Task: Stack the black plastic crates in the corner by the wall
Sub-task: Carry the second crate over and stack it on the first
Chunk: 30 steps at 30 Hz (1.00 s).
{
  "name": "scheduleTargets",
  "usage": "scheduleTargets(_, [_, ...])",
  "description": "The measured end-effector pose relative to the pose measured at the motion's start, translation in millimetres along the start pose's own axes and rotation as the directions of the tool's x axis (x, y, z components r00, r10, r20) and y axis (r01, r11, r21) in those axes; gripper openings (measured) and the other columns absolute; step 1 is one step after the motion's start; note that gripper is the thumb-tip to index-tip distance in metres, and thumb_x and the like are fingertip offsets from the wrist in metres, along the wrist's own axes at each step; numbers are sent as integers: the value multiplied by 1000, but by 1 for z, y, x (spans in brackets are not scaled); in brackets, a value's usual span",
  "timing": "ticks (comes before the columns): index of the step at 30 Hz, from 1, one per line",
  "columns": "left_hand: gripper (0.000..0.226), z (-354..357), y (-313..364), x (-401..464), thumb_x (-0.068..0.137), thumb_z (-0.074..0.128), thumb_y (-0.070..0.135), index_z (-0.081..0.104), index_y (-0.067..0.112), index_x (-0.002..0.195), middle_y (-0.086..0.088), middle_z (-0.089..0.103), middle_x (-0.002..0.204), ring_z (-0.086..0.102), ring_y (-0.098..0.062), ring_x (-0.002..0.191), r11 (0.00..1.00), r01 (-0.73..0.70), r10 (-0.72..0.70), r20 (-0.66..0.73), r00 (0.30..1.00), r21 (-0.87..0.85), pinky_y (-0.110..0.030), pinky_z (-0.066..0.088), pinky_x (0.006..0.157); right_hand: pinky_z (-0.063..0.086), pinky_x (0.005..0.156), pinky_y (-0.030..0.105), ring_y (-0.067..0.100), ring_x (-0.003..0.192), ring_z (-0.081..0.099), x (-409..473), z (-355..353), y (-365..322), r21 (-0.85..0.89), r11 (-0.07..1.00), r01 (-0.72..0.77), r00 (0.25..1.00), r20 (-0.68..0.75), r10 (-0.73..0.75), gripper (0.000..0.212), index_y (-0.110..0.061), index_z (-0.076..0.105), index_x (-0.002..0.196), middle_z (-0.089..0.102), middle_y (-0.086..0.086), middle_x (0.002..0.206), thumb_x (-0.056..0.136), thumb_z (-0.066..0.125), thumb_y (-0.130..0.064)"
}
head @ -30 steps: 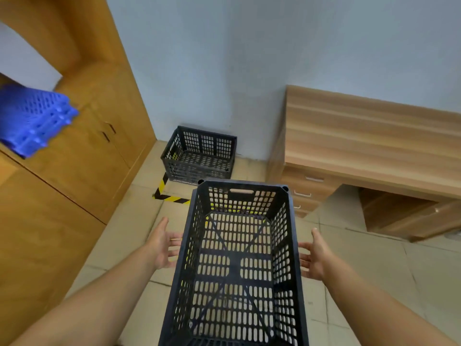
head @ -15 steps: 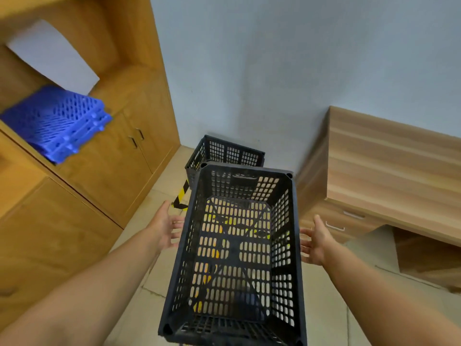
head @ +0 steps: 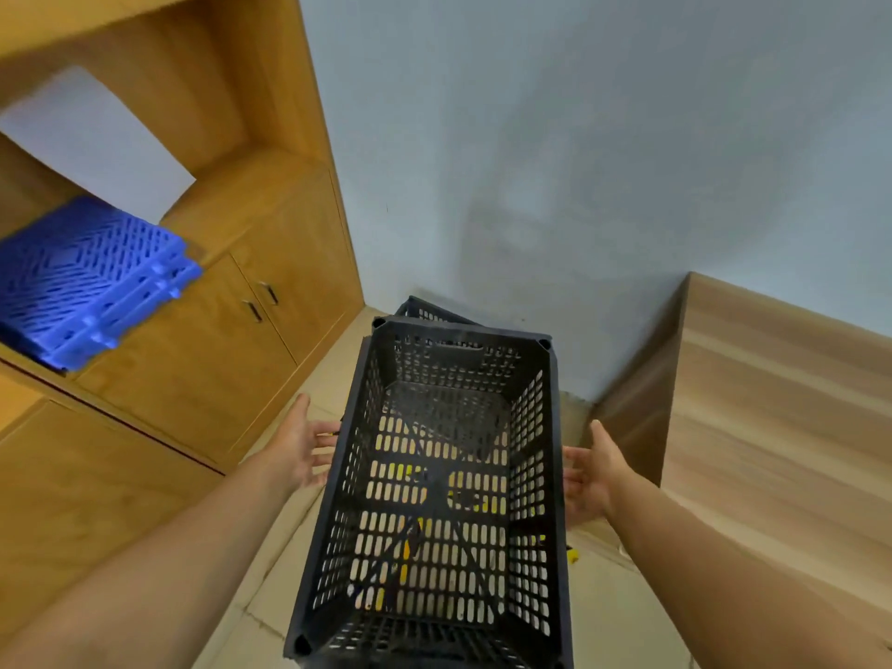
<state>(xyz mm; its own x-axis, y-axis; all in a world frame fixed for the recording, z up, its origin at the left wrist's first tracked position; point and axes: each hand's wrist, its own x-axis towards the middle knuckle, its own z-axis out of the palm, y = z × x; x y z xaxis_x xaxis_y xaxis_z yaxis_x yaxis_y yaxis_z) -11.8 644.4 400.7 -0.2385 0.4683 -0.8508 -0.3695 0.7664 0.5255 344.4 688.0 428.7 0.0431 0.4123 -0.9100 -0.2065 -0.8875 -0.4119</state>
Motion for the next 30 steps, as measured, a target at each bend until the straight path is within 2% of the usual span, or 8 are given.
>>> scheduleTargets(3, [79, 12, 19, 15, 84, 24, 73, 61, 9, 110, -15, 58, 120, 49, -33, 115, 999, 25, -25, -9, 1000, -29, -45, 39, 92, 51, 67, 38, 29, 82, 60, 18, 7, -33, -35, 999, -11, 1000, 2, 11, 77, -9, 54, 123, 62, 17, 109, 84, 30, -72])
scheduleTargets(6, [80, 21, 38, 31, 84, 24, 74, 60, 8, 111, -16, 57, 121, 50, -34, 115, 997, 36, -37, -17, 999, -68, -45, 41, 89, 49, 62, 37, 29, 76, 58, 33, 21, -65, -57, 998, -11, 1000, 17, 12, 75, -9, 52, 123, 61, 17, 99, 86, 30, -70])
scheduleTargets(10, [78, 30, 64, 54, 84, 25, 72, 60, 9, 112, -15, 58, 120, 51, -32, 111, 992, 57, -62, -44, 997, -114, -45, 41, 88, 49, 74, 44, 33, 95, 57, 55, 46, -105, -107, 994, 8, 1000, 14, -6, 73, -8, 51, 120, 57, 21, 119, 88, 27, -69])
scheduleTargets(13, [76, 34, 84, 74, 86, 25, 70, 60, 8, 113, -14, 59, 119, 51, -31, 111, 986, 77, -86, -57, 995, -145, -44, 41, 84, 49, 85, 47, 32, 104, 57, 71, 68, -132, -128, 992, 23, 1000, 12, -22, 73, -7, 51, 121, 58, 22, 122, 88, 28, -68])
scheduleTargets(17, [76, 38, 113, 104, 88, 21, 69, 59, 9, 115, -13, 57, 121, 51, -29, 111, 980, 120, -128, -39, 991, -161, -43, 42, 81, 47, 87, 48, 37, 112, 53, 95, 98, -166, -134, 989, 56, 998, -23, -60, 74, -4, 44, 132, 53, 22, 125, 90, 31, -63])
scheduleTargets(24, [74, 49, 155, 151, 91, 19, 66, 56, 8, 119, -13, 55, 119, 49, -29, 107, 966, 175, -183, -29, 983, -191, -46, 38, 91, 44, 87, 42, 31, 99, 55, 141, 139, -209, -124, 989, 80, 992, -91, -92, 65, 1, 46, 126, 57, 18, 98, 96, 28, -54])
scheduleTargets(28, [72, 55, 168, 176, 91, 20, 65, 57, 9, 119, -13, 56, 122, 50, -29, 111, 947, 204, -222, -45, 974, -247, -46, 39, 90, 35, 109, 47, 40, 129, 44, 167, 156, -231, -125, 989, 80, 990, -102, -93, 67, -1, 45, 129, 51, 24, 135, 95, 28, -56])
scheduleTargets(30, [71, 59, 173, 188, 91, 21, 64, 57, 9, 118, -13, 56, 120, 50, -29, 111, 936, 215, -238, -51, 970, -278, -46, 40, 89, 35, 109, 48, 43, 128, 44, 183, 163, -244, -137, 988, 71, 992, -89, -84, 71, 0, 40, 134, 44, 24, 142, 94, 27, -58])
